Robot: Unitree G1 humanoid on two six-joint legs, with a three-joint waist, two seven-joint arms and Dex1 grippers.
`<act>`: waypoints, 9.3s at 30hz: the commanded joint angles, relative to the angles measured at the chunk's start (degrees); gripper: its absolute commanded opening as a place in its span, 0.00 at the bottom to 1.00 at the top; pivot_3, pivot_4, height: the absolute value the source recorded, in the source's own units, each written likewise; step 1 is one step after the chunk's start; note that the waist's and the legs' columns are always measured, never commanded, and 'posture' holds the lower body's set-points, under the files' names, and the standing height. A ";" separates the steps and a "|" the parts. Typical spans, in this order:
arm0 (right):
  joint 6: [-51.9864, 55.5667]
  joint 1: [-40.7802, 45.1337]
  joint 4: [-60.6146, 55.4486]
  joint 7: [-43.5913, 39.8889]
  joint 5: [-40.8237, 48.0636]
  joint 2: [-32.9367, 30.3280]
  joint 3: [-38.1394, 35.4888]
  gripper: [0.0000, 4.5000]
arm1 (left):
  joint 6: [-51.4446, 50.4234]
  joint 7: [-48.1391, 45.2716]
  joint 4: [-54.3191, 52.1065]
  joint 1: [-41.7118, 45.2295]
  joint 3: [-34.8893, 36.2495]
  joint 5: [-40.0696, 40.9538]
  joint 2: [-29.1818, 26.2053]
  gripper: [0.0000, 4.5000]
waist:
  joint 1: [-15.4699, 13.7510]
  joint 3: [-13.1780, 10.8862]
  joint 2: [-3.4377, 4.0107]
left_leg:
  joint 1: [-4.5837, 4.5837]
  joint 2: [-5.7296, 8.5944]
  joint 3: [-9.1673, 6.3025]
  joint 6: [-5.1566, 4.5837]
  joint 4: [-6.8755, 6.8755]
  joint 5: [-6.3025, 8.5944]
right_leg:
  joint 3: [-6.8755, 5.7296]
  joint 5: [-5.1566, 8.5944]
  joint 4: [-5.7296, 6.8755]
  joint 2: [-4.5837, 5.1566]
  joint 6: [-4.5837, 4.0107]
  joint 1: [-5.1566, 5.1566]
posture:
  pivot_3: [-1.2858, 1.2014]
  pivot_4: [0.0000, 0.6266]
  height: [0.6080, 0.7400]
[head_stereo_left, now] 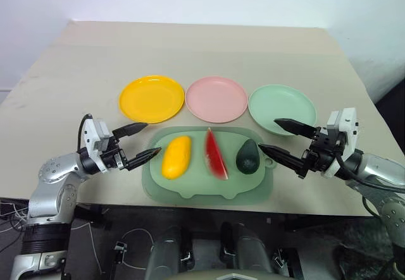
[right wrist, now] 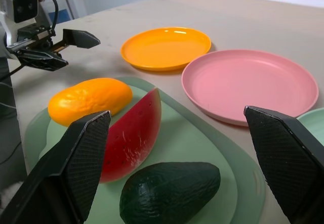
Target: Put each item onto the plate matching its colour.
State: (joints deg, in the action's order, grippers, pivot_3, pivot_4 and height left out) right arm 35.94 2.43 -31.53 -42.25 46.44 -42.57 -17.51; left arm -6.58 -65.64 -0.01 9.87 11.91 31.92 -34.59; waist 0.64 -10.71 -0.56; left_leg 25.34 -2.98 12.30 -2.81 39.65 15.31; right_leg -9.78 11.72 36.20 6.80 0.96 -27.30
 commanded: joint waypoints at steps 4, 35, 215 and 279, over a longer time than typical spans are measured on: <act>1.43 0.55 -3.17 2.03 1.61 -0.82 -0.74 1.00 | -0.39 0.97 -1.81 0.87 -0.59 0.37 0.48 1.00 | -0.05 0.00 0.00 | 0.00 0.00 0.00 0.00 0.00 0.00 | 0.00 0.00 0.00 0.00 0.00 0.00 | 0.52 0.24 0.67; 41.05 18.72 10.08 51.13 30.53 6.85 1.02 1.00 | -7.47 1.53 -8.38 1.77 -2.98 2.92 0.38 1.00 | 0.02 0.03 -0.01 | 0.06 0.01 0.01 -0.01 0.03 0.01 | 0.01 -0.02 0.02 -0.01 0.01 0.00 | 0.52 0.24 0.67; 5.16 74.08 82.28 5.03 -30.71 28.00 34.45 0.46 | -1.15 0.98 -4.56 1.81 -1.34 -0.19 -0.70 1.00 | 2.27 -0.02 0.11 | 0.16 -0.04 0.55 0.16 -0.37 -0.14 | 0.21 -0.09 0.54 -0.08 0.26 -0.79 | 0.52 0.24 0.67; 1.88 15.32 2.41 2.81 -17.81 14.93 16.87 1.00 | -19.24 19.04 -25.10 -11.58 1.38 10.17 0.25 1.00 | 1.40 0.02 0.01 | 0.05 0.04 0.33 0.25 -0.28 -0.16 | 0.30 0.03 0.78 0.07 0.15 -0.72 | 0.52 0.24 0.67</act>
State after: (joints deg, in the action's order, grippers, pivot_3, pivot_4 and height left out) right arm 39.18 16.78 -28.35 -39.71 28.32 -27.62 0.32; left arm -23.91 -48.47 -22.43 -1.70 13.65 40.78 -34.39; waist 2.04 -10.68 -0.54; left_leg 25.39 -2.95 12.61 -2.56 39.41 15.14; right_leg -9.50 11.75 36.98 6.86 1.11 -28.01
